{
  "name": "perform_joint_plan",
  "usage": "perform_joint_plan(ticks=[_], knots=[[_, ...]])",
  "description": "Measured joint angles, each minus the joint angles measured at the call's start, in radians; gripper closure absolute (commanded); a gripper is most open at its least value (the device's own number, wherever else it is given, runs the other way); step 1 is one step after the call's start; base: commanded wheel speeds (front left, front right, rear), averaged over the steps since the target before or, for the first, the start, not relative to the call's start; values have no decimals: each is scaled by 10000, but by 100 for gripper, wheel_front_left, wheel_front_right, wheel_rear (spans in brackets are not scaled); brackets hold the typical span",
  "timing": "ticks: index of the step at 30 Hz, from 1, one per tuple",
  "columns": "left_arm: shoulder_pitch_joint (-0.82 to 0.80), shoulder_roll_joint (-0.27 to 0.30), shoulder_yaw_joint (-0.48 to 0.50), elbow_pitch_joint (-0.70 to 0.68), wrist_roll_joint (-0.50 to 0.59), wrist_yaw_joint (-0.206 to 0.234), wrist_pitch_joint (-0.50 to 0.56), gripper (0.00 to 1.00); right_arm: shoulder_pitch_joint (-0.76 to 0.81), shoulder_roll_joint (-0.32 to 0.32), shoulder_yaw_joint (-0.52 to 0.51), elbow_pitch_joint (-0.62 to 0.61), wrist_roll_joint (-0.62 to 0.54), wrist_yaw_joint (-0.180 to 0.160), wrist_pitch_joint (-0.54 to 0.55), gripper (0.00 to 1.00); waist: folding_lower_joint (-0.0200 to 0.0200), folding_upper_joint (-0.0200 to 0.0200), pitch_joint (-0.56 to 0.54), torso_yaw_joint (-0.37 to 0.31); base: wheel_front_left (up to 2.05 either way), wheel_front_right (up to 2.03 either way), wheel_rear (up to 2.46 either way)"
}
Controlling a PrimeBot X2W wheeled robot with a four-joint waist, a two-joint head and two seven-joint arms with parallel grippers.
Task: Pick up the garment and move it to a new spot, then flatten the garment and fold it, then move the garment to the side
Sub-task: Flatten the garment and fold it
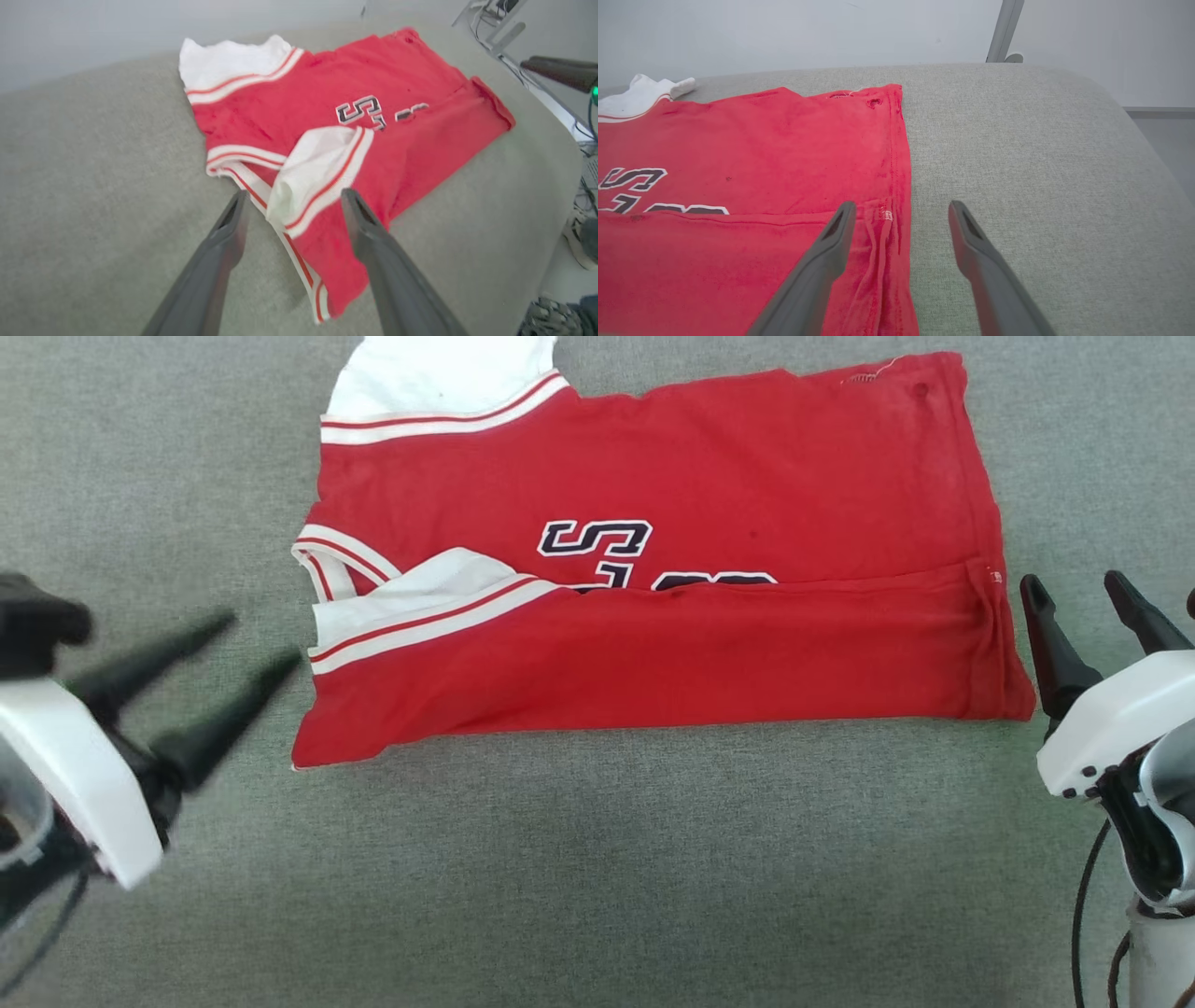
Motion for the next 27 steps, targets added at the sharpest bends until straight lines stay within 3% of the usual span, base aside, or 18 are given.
perform_joint_plan(ticks=[7,14,21,22,23,24,25,27], knots=[[-336,174,-1133,-173,-1095,2,2412,0,28,155,282,-113,111,-2,59,0,0,0,104,-210,0,0,0],[-751,-345,-1498,1505,-1881,2,3528,0,-8,351,545,31,140,-2,-105,0,0,0,518,-546,0,0,0],[-1108,-303,-1528,1294,-3018,15,4692,0,-258,430,625,48,56,-2,15,0,-1,0,818,-876,0,0,0],[-1109,-274,-1492,1254,-3181,15,4780,16,-285,424,619,23,48,-2,65,0,-1,0,848,-898,0,0,0],[-1122,-245,-1467,1193,-3229,15,4844,53,-328,414,604,-4,40,-2,94,0,0,0,875,-916,0,0,0],[-1145,-245,-1453,1174,-3227,15,4895,66,-381,403,604,-36,25,-2,182,0,0,0,901,-929,0,0,0],[-1162,-242,-1452,1177,-3218,15,4911,95,-410,368,625,-61,17,-2,280,0,-1,0,922,-937,0,0,0],[-1170,-263,-1411,1156,-3221,15,4920,100,-407,272,708,-61,23,-2,608,0,-1,0,955,-943,0,0,0]])
